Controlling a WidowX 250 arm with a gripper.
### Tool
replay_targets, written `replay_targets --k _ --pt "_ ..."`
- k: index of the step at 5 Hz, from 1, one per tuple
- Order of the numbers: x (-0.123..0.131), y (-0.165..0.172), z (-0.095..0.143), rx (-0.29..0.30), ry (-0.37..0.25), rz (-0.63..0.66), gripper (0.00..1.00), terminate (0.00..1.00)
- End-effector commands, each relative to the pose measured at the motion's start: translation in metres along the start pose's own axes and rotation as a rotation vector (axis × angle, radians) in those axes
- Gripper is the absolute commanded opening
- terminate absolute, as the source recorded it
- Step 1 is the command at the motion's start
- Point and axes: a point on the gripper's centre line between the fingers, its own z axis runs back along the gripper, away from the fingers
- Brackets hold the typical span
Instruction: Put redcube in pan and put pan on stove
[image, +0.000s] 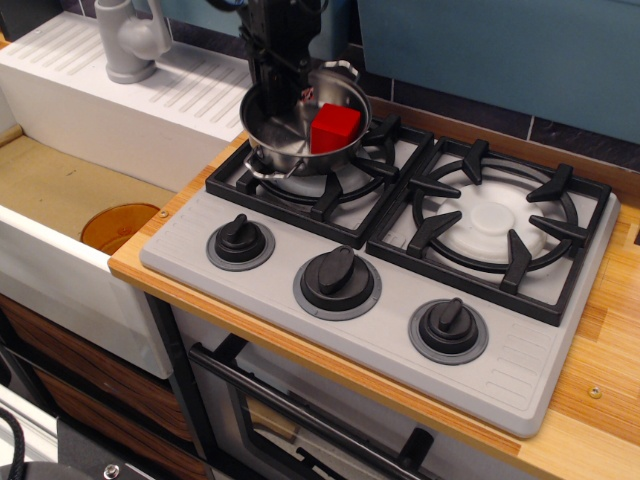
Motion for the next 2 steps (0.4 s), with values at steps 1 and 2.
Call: replay_targets --k 1,2 --pt "0.0094 0.0027 0.0340 0.039 -0.009 -0.006 1.00 0.00" --pt "0.0101 -0.0029 0.0429 0.049 -0.005 0.009 1.00 0.00"
